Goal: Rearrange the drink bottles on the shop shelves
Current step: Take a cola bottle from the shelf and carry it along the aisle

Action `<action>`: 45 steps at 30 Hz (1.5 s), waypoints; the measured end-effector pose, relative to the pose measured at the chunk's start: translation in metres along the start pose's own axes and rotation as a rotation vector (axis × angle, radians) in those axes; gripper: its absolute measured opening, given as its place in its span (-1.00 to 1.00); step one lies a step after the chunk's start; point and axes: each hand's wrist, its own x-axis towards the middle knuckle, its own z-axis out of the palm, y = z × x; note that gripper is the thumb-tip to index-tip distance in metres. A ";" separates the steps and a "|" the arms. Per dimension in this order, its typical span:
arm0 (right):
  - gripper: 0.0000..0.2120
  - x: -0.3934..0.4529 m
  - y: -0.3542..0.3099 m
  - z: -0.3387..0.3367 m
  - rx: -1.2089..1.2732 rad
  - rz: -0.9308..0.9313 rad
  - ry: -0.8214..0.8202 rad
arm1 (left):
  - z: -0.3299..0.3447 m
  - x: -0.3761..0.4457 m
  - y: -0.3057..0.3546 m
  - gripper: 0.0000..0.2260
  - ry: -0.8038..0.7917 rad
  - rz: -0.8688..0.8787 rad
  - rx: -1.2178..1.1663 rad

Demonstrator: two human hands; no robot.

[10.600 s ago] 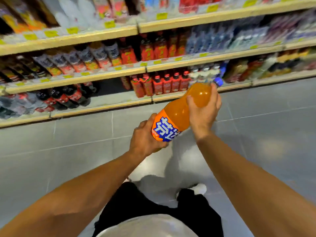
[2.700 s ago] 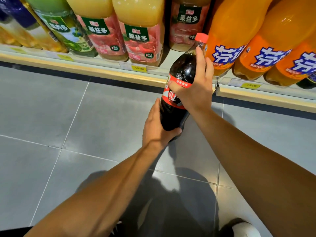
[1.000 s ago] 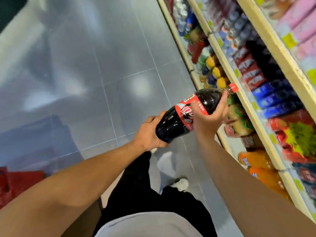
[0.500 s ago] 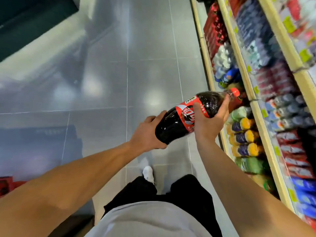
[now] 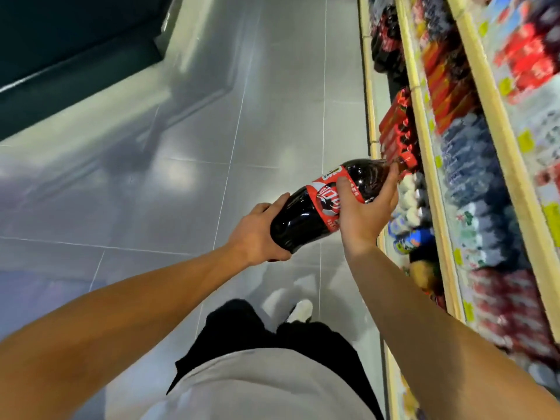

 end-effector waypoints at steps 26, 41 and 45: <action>-0.14 0.618 -0.141 0.324 -0.026 -0.001 0.247 | -0.253 0.700 0.063 0.09 -0.081 0.172 0.043; -0.15 0.942 -0.171 0.405 0.082 0.200 0.574 | -0.317 1.095 0.157 0.08 -0.424 0.404 0.164; -0.15 1.001 -0.159 0.441 0.103 0.275 0.809 | -0.325 1.201 0.167 0.08 -0.565 0.559 0.265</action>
